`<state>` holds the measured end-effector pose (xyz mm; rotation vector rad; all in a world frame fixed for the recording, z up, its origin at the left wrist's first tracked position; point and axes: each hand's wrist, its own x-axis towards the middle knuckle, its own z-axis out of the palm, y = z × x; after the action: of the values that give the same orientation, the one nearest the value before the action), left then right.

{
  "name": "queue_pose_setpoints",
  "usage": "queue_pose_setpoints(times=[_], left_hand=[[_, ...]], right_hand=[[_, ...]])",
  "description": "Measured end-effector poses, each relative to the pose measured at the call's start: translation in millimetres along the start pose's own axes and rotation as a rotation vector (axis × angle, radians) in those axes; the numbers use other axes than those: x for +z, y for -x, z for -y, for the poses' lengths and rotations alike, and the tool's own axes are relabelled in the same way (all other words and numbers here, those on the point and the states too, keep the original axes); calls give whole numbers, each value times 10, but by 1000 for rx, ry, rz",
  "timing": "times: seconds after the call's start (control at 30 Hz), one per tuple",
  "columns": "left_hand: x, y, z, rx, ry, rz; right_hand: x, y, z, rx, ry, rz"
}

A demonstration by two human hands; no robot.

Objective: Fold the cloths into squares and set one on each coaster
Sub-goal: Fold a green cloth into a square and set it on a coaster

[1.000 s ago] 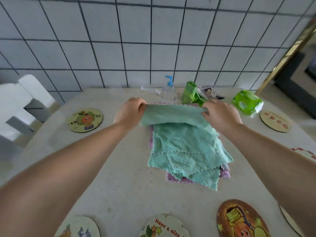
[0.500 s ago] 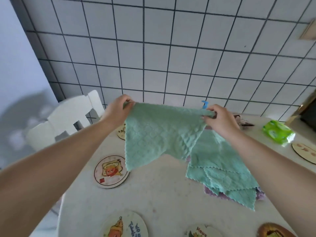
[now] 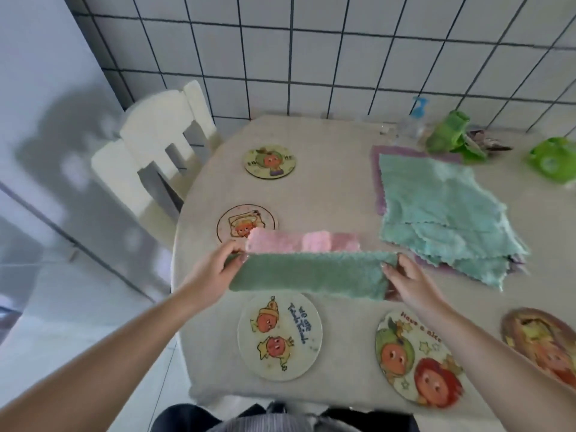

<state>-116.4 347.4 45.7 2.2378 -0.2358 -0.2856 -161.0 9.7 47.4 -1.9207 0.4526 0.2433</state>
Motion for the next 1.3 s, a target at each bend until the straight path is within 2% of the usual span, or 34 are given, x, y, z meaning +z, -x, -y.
queue_pose_setpoints(times=[0.1, 0.27, 0.53, 0.77, 0.9, 1.03, 1.2, 1.3], left_hand=[[228, 236, 221, -74, 35, 86], [391, 323, 357, -137, 51, 112], [470, -82, 313, -325, 211, 0], [495, -445, 367, -479, 309, -98], [526, -599, 401, -492, 285, -114], [532, -700, 483, -454, 130, -82], [505, -755, 606, -298, -125, -50], [485, -789, 573, -243, -137, 17]], right_hand=[[99, 140, -272, 15, 115, 1], [176, 234, -521, 79, 221, 39], [222, -134, -529, 50, 217, -109], [258, -469, -485, 58, 195, -115], [248, -629, -506, 62, 225, -105], [246, -711, -515, 47, 272, -89], [274, -765, -540, -55, 343, -172], [271, -807, -541, -37, 344, -167]])
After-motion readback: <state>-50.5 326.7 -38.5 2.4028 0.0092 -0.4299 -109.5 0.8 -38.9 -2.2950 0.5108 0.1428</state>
